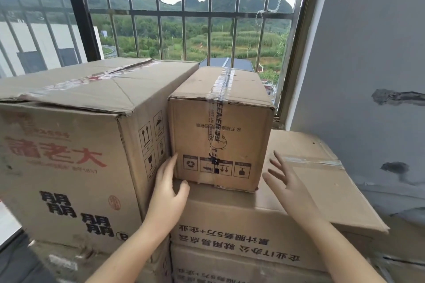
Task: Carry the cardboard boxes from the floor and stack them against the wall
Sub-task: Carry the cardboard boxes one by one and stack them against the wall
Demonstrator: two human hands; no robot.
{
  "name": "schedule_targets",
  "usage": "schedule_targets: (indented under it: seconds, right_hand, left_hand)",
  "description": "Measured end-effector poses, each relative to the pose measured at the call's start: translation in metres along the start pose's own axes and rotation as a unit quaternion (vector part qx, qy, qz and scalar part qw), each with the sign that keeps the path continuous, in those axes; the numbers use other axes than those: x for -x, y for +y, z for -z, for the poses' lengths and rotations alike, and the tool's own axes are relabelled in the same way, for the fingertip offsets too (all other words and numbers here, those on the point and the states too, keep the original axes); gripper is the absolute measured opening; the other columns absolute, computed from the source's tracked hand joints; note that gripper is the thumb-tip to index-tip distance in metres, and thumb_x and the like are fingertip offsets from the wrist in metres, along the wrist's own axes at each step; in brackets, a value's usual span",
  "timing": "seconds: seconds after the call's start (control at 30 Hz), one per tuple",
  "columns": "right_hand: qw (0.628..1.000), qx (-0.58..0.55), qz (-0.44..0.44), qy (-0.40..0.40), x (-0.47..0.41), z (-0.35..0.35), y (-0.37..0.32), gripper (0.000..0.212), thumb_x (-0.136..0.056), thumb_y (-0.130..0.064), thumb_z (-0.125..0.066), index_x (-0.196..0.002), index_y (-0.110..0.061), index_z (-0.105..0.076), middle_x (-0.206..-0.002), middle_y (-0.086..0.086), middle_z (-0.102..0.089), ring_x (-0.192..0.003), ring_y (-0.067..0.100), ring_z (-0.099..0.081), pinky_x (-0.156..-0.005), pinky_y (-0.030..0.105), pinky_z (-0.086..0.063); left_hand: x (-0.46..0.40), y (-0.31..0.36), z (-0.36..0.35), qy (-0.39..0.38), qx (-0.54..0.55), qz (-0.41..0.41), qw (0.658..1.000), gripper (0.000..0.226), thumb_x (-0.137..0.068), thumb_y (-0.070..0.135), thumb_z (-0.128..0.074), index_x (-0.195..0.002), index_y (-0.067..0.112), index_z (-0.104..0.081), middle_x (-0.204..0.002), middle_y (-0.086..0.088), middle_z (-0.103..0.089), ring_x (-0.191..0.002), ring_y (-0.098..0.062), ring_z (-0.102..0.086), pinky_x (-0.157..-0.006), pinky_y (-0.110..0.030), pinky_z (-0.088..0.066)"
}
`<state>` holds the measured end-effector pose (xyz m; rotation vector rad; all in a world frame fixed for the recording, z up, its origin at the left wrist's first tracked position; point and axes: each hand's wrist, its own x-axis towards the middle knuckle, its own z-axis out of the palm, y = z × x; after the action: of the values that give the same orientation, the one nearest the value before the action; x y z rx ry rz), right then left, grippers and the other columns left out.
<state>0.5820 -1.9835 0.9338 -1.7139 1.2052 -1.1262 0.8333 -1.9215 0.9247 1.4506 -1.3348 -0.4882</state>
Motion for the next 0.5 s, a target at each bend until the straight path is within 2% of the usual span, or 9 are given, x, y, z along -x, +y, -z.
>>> schedule_targets:
  seconds: [0.07, 0.1, 0.17, 0.23, 0.37, 0.5]
  right_hand:
    - [1.0, 0.01, 0.015, 0.012, 0.026, 0.003, -0.001, 0.068, -0.077, -0.059, -0.052, -0.14, -0.05, -0.03, -0.139, -0.026, -0.045, -0.12, -0.01, -0.047, -0.084, 0.005, -0.04]
    - [1.0, 0.015, 0.024, 0.014, 0.041, 0.003, -0.001, 0.061, -0.077, -0.06, -0.051, -0.135, -0.056, -0.032, -0.135, -0.03, -0.047, -0.119, -0.013, -0.047, -0.08, 0.002, -0.041]
    - [0.999, 0.015, 0.026, 0.027, 0.075, 0.0, 0.001, 0.053, -0.079, -0.058, -0.051, -0.13, -0.062, -0.037, -0.13, -0.032, -0.052, -0.119, -0.012, -0.048, -0.082, 0.001, -0.041]
    - [0.998, 0.01, 0.006, 0.056, 0.114, -0.008, 0.003, 0.05, -0.082, -0.053, -0.052, -0.129, -0.063, -0.039, -0.128, -0.032, -0.053, -0.118, -0.008, -0.051, -0.086, 0.003, -0.041]
    - [0.987, 0.006, -0.062, 0.15, 0.202, -0.038, 0.017, 0.048, -0.093, -0.029, -0.053, -0.131, -0.056, -0.043, -0.127, -0.025, -0.057, -0.118, 0.0, -0.055, -0.09, 0.013, -0.045]
    - [0.943, -0.03, -0.165, 0.287, 0.303, -0.088, 0.026, 0.046, -0.084, -0.035, -0.048, -0.129, -0.04, -0.046, -0.12, -0.017, -0.062, -0.112, 0.005, -0.06, -0.093, 0.029, -0.05]
  left_hand:
    - [0.016, -0.001, 0.006, -0.014, 0.012, -0.025, 1.0, 0.059, -0.095, 0.008, -0.048, -0.143, 0.038, -0.029, -0.143, 0.02, -0.033, -0.134, 0.006, -0.029, -0.114, -0.028, -0.026]
    - [0.025, -0.002, 0.009, -0.024, 0.023, -0.039, 0.999, 0.057, -0.096, 0.009, -0.048, -0.139, 0.043, -0.031, -0.141, 0.024, -0.037, -0.131, 0.009, -0.032, -0.11, -0.021, -0.029]
    - [0.044, -0.008, 0.014, -0.044, 0.055, -0.055, 0.996, 0.055, -0.096, 0.01, -0.047, -0.134, 0.048, -0.036, -0.133, 0.029, -0.047, -0.125, 0.012, -0.04, -0.1, -0.006, -0.033]
    - [0.061, -0.018, 0.02, -0.064, 0.087, -0.057, 0.992, 0.052, -0.095, 0.008, -0.047, -0.133, 0.044, -0.04, -0.126, 0.024, -0.055, -0.117, 0.011, -0.048, -0.091, 0.0, -0.035]
    - [0.09, -0.049, 0.034, -0.14, 0.117, -0.061, 0.981, 0.047, -0.093, 0.006, -0.046, -0.127, 0.039, -0.046, -0.121, 0.012, -0.061, -0.111, 0.007, -0.054, -0.09, -0.002, -0.037]
    - [0.12, -0.091, 0.064, -0.261, 0.121, -0.028, 0.957, 0.04, -0.088, 0.026, -0.044, -0.124, 0.041, -0.048, -0.119, 0.011, -0.062, -0.111, 0.004, -0.056, -0.09, -0.005, -0.041]
